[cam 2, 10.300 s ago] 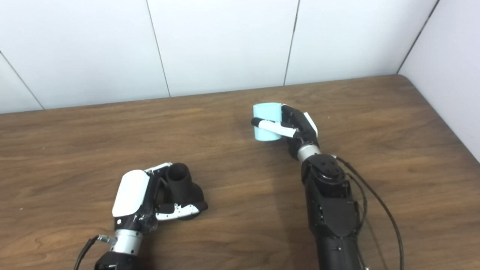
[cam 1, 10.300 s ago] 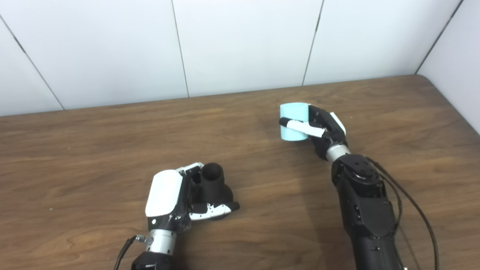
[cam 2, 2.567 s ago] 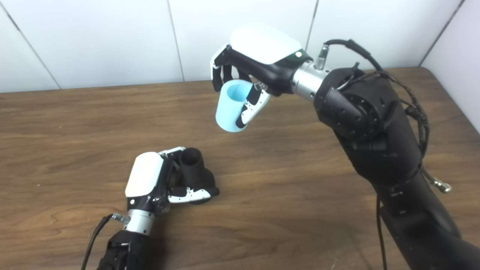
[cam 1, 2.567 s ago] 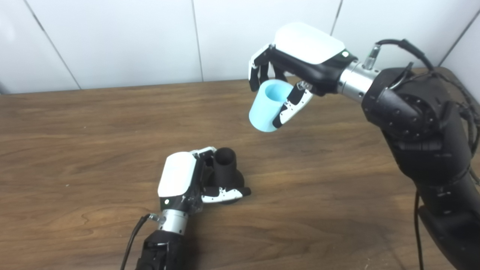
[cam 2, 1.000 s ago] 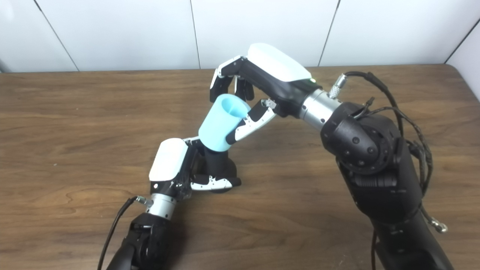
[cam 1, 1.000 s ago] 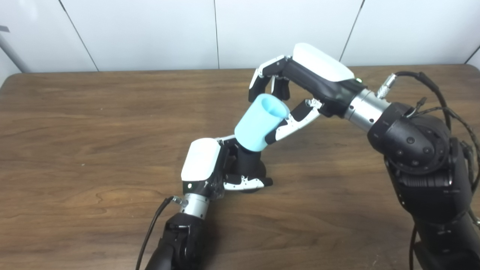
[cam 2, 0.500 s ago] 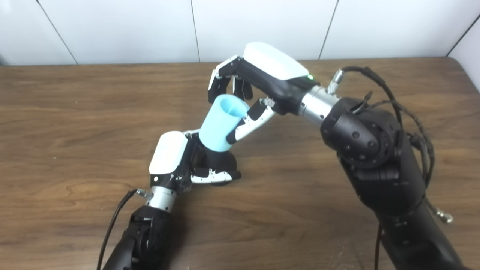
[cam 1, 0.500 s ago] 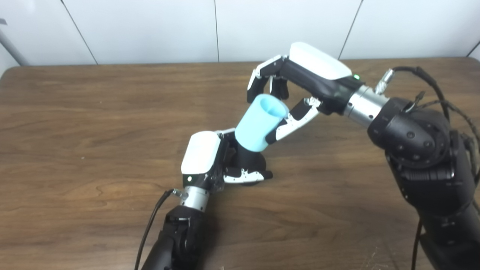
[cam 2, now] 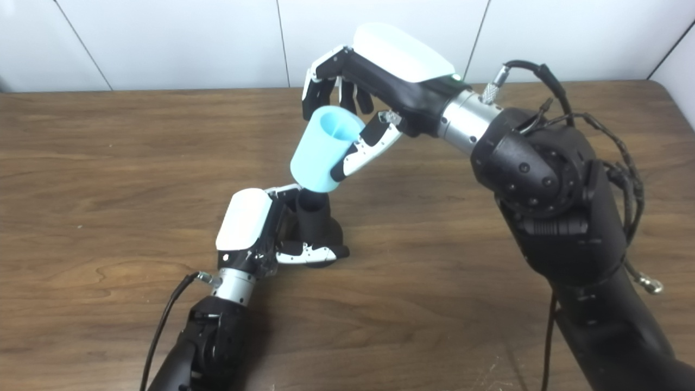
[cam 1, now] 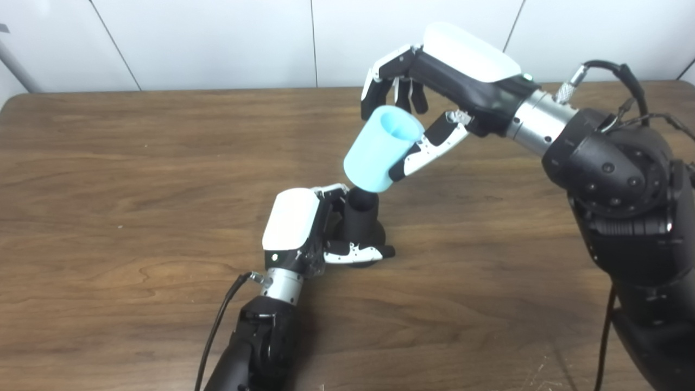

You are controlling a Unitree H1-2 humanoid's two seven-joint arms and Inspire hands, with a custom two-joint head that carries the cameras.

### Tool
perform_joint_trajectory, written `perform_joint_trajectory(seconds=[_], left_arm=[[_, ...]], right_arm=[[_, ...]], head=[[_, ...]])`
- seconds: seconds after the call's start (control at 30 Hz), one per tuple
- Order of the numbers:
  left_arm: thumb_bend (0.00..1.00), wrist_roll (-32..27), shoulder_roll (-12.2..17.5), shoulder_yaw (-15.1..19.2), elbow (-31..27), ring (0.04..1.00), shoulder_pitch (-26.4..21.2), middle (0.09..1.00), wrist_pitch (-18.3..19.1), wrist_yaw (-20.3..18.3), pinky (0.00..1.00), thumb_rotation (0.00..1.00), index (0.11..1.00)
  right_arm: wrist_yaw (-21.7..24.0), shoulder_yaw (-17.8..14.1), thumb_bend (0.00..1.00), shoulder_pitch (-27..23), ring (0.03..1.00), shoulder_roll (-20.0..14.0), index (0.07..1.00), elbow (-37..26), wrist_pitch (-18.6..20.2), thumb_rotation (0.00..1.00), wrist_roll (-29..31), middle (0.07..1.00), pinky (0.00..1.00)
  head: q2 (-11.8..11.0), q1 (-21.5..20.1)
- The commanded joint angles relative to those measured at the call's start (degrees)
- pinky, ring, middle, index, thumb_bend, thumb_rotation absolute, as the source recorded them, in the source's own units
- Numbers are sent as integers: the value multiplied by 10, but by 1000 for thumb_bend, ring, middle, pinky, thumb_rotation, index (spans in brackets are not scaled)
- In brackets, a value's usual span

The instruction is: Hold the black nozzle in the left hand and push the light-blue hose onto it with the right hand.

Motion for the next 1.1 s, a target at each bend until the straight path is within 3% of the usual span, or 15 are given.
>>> perform_joint_trajectory(seconds=[0.0,0.4,0.63,1.07], left_arm=[[522,5,8,0,6,536,8,420,16,-21,543,0,500],[522,5,10,2,-1,530,8,415,19,-27,536,0,501],[522,5,8,3,0,525,7,417,16,-23,533,0,500],[523,2,4,4,0,515,5,422,17,-23,542,0,498]], right_arm=[[-7,-8,513,-22,366,-9,491,-9,-7,0,-2,524,291],[-4,10,512,-3,361,-18,522,-3,-23,0,-11,506,297],[5,18,513,9,368,-15,512,2,-7,0,-10,509,342],[-44,20,513,48,367,-3,504,25,-64,0,-2,514,288]], head=[[3,1],[3,1],[4,5],[4,6]])
